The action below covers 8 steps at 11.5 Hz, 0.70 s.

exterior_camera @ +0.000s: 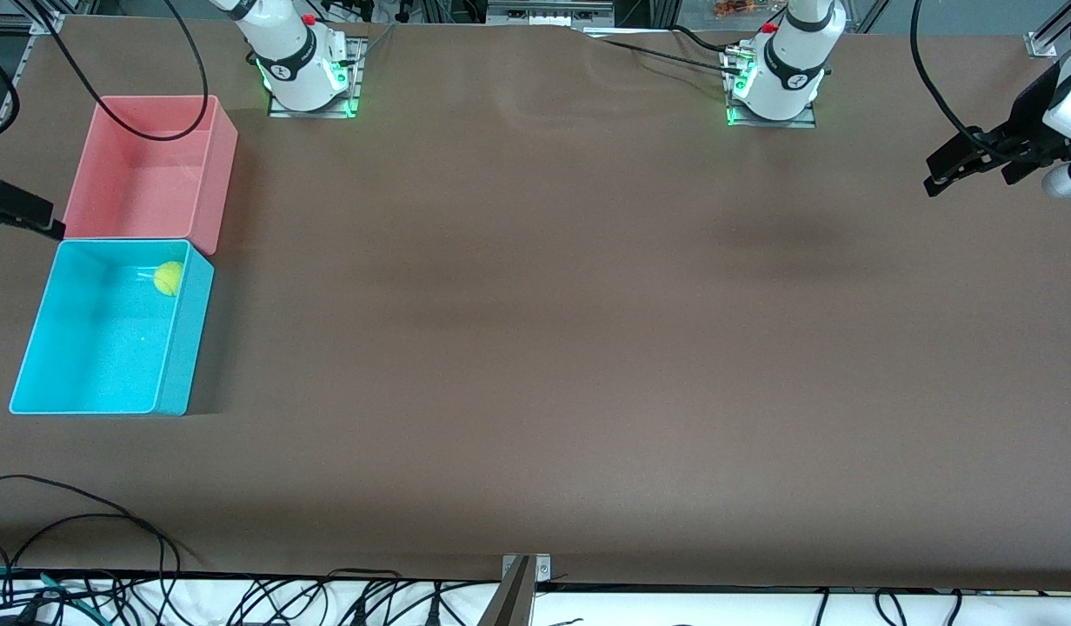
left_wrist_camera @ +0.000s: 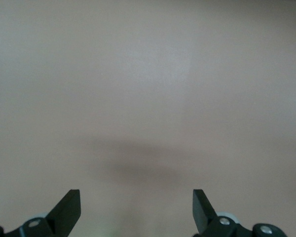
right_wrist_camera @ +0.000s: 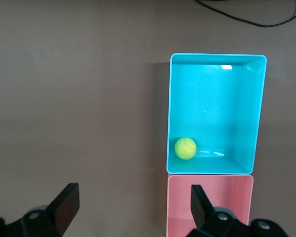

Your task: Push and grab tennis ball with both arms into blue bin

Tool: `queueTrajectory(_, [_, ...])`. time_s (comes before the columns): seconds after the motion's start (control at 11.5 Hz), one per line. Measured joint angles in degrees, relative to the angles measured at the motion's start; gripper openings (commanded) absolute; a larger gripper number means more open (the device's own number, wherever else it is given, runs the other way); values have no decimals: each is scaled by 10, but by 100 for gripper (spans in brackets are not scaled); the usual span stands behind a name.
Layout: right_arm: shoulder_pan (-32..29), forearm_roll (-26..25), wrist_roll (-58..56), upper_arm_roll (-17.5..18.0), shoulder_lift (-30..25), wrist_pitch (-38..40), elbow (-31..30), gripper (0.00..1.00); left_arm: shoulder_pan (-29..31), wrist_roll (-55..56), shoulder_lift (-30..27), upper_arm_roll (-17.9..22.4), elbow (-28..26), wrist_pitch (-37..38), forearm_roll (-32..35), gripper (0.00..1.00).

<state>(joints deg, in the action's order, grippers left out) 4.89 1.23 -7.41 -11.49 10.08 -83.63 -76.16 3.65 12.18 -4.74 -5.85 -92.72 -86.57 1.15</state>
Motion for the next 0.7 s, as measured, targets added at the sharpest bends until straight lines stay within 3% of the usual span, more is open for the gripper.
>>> queueTrajectory(0.17, [0,-8,15,22,-43,-31,-58,100,0,0,0,-1,0,0,0,100])
queueTrajectory(0.44, [-3,-8,38,24,-133,-143,-215,100,0,0,0,-1,0,0,0,100])
queueTrajectory(0.7, [-3,-8,41,25,-163,-150,-246,100,0,0,0,-1,0,0,0,100])
